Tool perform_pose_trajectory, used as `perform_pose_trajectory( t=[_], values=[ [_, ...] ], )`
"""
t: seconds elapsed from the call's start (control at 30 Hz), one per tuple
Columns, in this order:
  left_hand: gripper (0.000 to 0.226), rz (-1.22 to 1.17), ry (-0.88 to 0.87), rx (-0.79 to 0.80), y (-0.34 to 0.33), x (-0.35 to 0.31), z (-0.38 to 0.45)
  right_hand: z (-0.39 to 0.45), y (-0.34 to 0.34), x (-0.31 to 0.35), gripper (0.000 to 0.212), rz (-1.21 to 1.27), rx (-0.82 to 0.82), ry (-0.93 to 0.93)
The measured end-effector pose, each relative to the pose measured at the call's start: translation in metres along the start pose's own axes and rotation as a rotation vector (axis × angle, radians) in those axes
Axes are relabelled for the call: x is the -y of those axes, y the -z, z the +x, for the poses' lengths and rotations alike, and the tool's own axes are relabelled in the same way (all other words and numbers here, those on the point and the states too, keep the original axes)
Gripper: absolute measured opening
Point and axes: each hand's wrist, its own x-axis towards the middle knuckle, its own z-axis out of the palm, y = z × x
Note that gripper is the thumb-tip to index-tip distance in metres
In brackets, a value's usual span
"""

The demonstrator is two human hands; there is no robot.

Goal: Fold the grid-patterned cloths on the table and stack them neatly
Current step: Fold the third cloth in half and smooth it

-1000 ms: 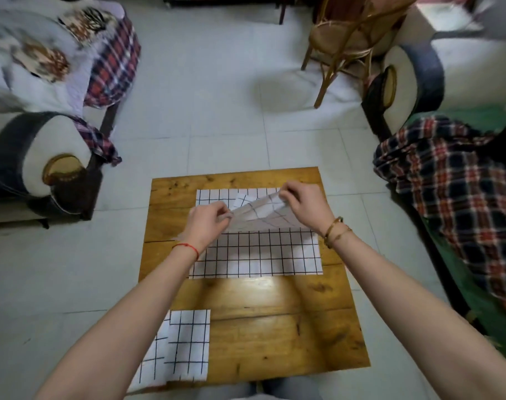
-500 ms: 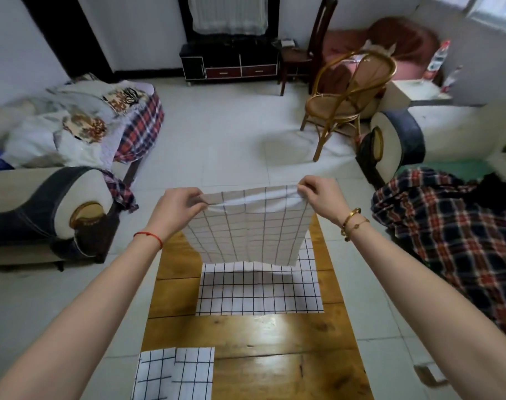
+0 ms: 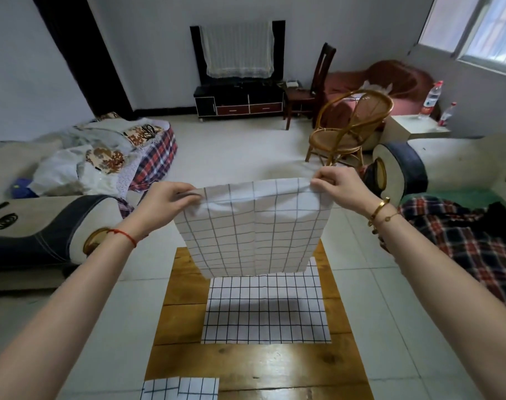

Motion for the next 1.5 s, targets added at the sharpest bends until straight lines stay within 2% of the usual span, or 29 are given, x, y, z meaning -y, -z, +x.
perform_pose_trajectory(
  t=[0.2,0.33,0.47,0.6,0.77,0.93,1.03,1.13,1.27,1.4,1.5],
  values=[
    [0.014,-0.112,0.030,0.179,0.019,-0.010,-0.013,-0.011,0.018,0.008,0.017,0.059,0.138,0.008],
    [0.014,-0.216,0.095,0.295,0.030,-0.019,-0.023,-0.022,0.026,0.005,0.020,0.274,0.321,-0.071],
    [0.021,-0.263,0.093,0.447,0.045,-0.028,-0.032,-0.031,0.035,0.002,0.032,0.429,0.472,-0.111],
    [0.025,-0.346,0.130,0.532,0.052,-0.035,-0.034,-0.036,0.041,-0.001,0.047,0.576,0.572,-0.154],
    [0.026,-0.352,0.142,0.510,0.046,-0.025,-0.025,-0.034,0.035,-0.008,0.039,0.680,0.544,-0.192],
    [0.024,-0.323,0.262,0.478,0.013,0.004,-0.004,-0.030,0.012,-0.022,0.034,0.603,0.518,-0.258],
    [0.021,-0.333,0.313,0.492,-0.017,0.033,0.007,-0.027,-0.014,-0.039,0.034,0.536,0.520,-0.330],
    [0.031,-0.326,0.350,0.454,-0.055,0.060,0.015,-0.024,-0.048,-0.063,0.029,0.475,0.506,-0.418],
    [0.004,-0.297,0.396,0.334,-0.107,0.090,0.020,-0.025,-0.099,-0.099,0.025,0.302,0.421,-0.507],
    [0.018,-0.264,0.452,0.273,-0.152,0.112,0.017,-0.031,-0.143,-0.122,0.027,0.151,0.330,-0.574],
    [0.009,-0.243,0.467,0.260,-0.179,0.121,0.012,-0.036,-0.167,-0.129,0.014,0.110,0.306,-0.598]
  ],
)
